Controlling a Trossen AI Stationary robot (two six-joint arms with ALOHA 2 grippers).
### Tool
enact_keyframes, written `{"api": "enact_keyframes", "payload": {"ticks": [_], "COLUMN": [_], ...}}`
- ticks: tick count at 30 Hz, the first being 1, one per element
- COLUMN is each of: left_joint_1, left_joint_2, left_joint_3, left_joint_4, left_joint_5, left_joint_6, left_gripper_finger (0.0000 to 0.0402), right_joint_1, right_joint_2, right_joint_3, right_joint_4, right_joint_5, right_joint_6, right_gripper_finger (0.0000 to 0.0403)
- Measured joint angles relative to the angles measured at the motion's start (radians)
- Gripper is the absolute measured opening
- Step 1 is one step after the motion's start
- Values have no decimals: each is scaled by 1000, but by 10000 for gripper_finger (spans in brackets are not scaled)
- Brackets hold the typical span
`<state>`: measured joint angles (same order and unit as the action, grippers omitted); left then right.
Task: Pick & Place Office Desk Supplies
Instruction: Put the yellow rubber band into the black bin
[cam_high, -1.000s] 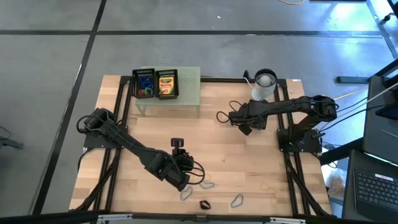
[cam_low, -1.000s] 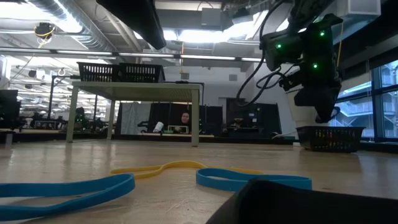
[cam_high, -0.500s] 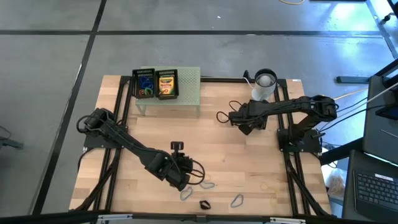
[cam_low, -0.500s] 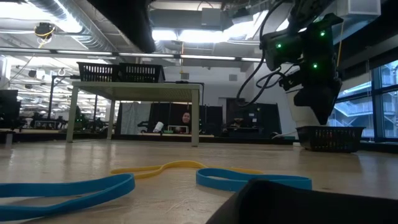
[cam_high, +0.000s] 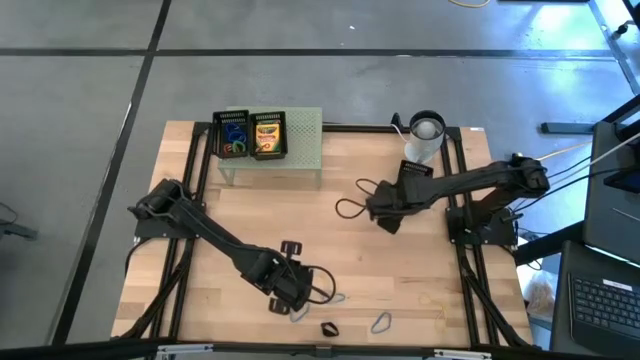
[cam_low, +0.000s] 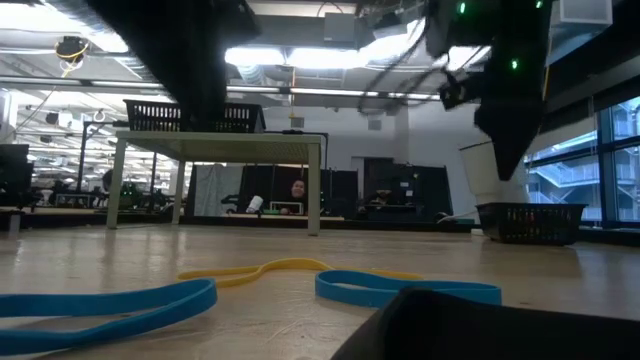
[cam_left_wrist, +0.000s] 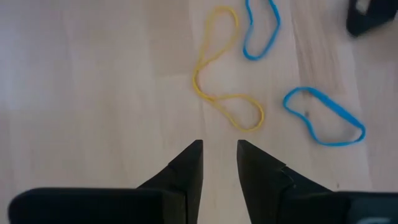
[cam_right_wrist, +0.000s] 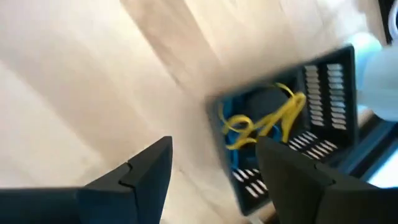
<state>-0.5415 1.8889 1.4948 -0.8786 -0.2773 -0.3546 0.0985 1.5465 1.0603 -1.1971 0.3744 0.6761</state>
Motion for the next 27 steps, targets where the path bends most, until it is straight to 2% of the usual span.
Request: {"api": "enact_keyframes", "payload": {"ticks": [8,13,19,23,27], "left_joint_1": [7,37,92,124,152], "left_joint_2": [64,109,160,201,234], "left_joint_3": [0,0,0,0,0], "left_joint_4": [75,128,163,255,297], "left_joint_5": [0,-27,5,109,153], "left_joint_6": [86,117,117,142,149], "left_gripper_finger": [157,187,187,180,172], "right_joint_1": [129,186,232,243,244], "right_joint_2": [-25,-25,-25,-25,-25], "right_joint_3": [80,87,87,87,87], "right_joint_4": [12,113,197,205,207], "right_joint_5": [-1,-1,-1,-1,-1], "right_joint_6": [86,101,54,41,42], "right_gripper_finger": [233,233,233,233,233]}}
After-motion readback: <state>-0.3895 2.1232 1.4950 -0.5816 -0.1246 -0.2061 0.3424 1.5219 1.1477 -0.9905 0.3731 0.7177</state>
